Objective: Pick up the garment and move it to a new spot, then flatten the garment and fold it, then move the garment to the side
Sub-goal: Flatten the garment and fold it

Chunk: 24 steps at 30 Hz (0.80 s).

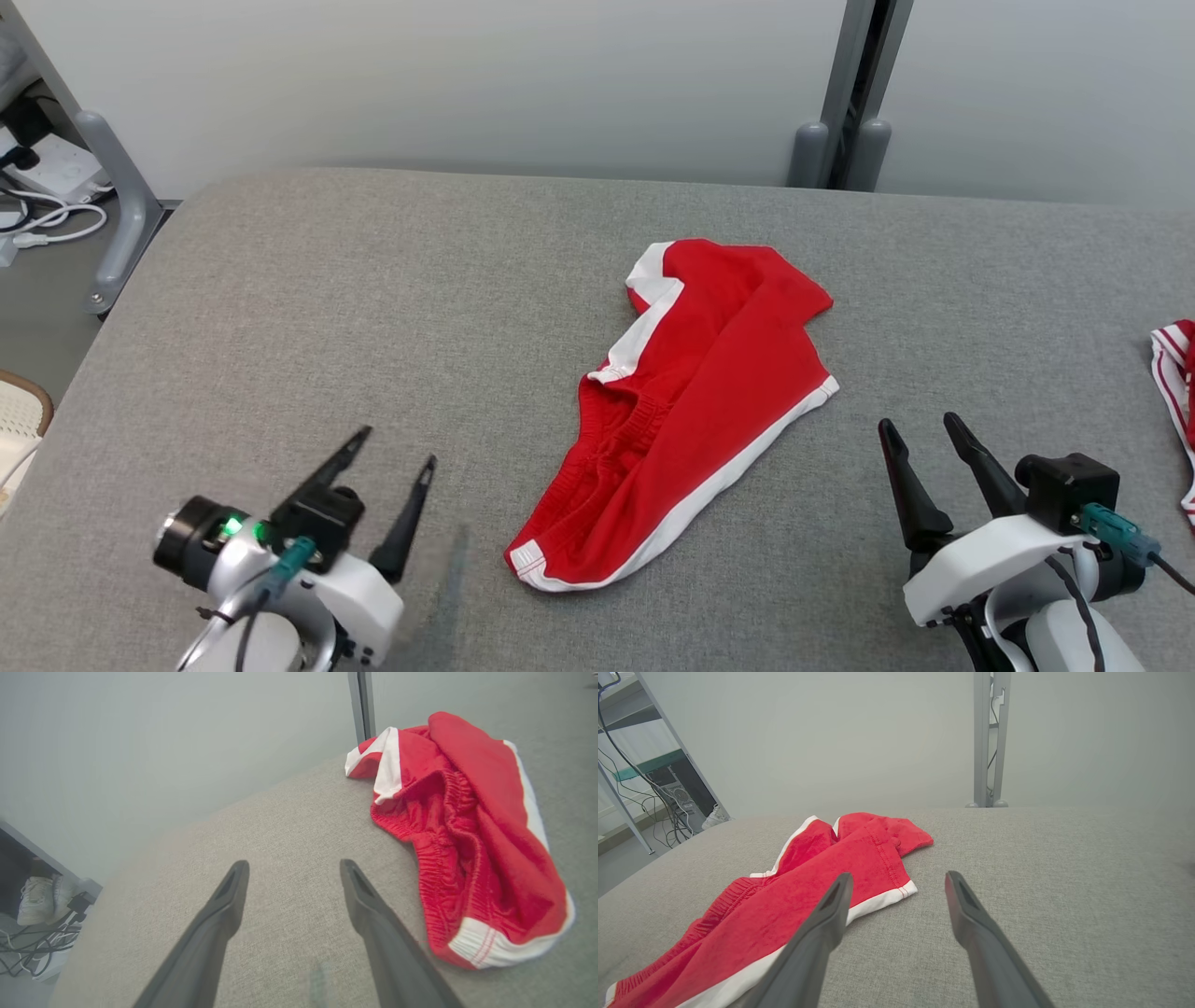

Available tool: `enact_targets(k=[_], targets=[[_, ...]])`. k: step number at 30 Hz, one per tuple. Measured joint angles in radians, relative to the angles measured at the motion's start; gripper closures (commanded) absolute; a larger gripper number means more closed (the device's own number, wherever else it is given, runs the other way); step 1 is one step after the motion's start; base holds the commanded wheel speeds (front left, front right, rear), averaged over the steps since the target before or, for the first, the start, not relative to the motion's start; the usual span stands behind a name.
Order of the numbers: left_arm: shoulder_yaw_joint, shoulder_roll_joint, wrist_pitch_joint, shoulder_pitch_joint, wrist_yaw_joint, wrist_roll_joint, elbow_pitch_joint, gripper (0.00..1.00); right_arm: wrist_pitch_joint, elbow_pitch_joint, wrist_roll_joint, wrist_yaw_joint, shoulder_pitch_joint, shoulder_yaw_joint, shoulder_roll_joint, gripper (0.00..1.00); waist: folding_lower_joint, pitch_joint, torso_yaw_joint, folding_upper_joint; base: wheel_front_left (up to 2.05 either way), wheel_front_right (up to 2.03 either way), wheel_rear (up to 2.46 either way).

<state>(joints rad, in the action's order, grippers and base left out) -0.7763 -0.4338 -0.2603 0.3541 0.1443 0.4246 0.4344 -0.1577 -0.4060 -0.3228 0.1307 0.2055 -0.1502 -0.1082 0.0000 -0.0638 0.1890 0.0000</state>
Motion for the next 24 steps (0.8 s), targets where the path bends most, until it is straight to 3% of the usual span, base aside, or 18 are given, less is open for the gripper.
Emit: enact_targets(k=[4, 10, 14, 24], targets=[[0.115, 0.034, 0.0, -0.026, 0.03, 0.102, -0.037, 0.0, 0.0, 0.001, 0.0, 0.0, 0.0, -0.001, 0.002, 0.0, 0.0, 0.003, 0.001, 0.0, 0.0, 0.0, 0.0], [0.208, 0.122, 0.0, -0.126, 0.013, 0.232, -0.091, 0.0, -0.002, -0.001, 0.0, 0.0, -0.003, -0.003, 0.006, 0.0, 0.0, 0.004, -0.001, 0.0, 0.0, 0.0, 0.0], [0.212, 0.188, 0.026, -0.174, -0.012, 0.319, -0.101, 0.0, -0.002, -0.001, 0.0, 0.0, -0.003, -0.004, 0.006, 0.0, 0.0, -0.001, -0.004, 0.0, 0.0, 0.0, 0.0], [0.154, 0.201, 0.213, -0.219, -0.02, 0.387, -0.111, 0.0, -0.01, -0.012, -0.001, 0.0, -0.006, -0.011, 0.009, 0.0, 0.0, -0.005, -0.002, 0.0, 0.0, 0.0, 0.0]])
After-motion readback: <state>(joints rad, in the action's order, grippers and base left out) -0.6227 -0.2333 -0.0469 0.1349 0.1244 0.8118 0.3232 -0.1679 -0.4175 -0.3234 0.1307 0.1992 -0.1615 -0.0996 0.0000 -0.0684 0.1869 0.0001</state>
